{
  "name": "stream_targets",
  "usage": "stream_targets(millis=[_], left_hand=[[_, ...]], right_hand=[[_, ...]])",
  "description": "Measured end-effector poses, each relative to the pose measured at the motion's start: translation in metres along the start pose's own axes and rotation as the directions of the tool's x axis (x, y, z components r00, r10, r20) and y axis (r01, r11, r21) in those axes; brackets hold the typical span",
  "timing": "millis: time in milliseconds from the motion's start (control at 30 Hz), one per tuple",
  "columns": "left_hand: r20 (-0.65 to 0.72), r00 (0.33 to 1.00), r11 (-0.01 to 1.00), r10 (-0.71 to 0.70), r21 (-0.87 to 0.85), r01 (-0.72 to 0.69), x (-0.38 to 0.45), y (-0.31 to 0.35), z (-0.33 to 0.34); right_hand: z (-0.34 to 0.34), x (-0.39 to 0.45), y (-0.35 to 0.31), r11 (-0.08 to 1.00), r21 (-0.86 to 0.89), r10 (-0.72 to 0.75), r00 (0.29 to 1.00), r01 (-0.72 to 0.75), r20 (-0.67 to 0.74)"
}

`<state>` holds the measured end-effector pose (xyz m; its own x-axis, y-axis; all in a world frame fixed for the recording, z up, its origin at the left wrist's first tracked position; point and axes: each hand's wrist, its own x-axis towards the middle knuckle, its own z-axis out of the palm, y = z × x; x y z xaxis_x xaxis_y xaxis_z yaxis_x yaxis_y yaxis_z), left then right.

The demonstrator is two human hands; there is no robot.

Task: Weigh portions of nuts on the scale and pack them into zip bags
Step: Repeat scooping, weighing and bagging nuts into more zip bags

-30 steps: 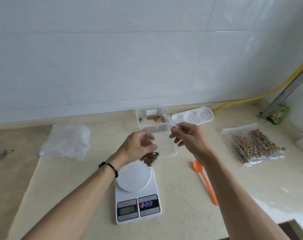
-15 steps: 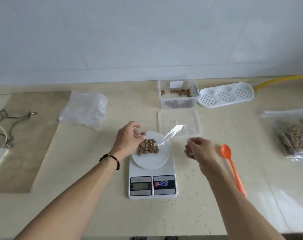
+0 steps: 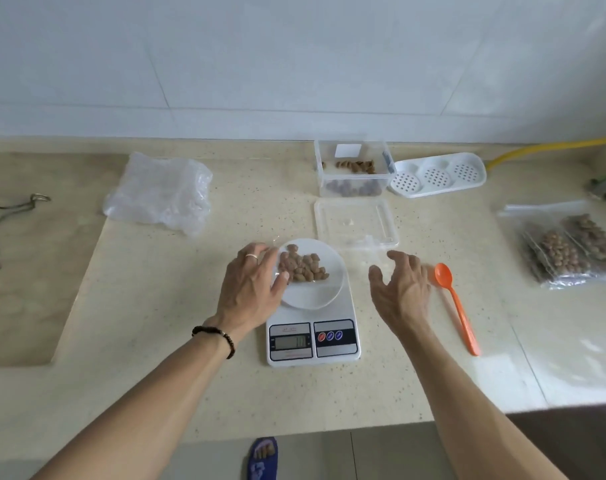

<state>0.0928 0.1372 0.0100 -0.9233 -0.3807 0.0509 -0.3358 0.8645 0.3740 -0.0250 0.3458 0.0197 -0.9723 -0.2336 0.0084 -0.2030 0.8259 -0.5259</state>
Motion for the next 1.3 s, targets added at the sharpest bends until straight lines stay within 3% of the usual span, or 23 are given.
stream_targets(millis=[133,300,533,1300], left_hand=[[0.032,0.999,0.993,0.023,0.114,-0.026,-0.047,-0.006,0.010],[0.095,0.995,0.981,0.002,0.193,-0.021,-0.098,-0.008,0.026],[0.112,0.994,0.978,-0.007,0.210,-0.017,-0.135,0.001,0.038],[0.112,0.994,0.985,-0.014,0.175,-0.006,-0.126,0.005,0.027]], right_hand=[[0.006,-0.030,0.003,0.961,-0.147,-0.227,0.972,0.234,0.066],[0.011,-0.071,0.009,0.917,-0.200,-0.303,0.928,0.346,0.218],[0.012,-0.103,0.025,0.905,-0.222,-0.283,0.903,0.363,0.324],[0.006,-0.100,0.020,0.917,-0.200,-0.277,0.913,0.344,0.300]])
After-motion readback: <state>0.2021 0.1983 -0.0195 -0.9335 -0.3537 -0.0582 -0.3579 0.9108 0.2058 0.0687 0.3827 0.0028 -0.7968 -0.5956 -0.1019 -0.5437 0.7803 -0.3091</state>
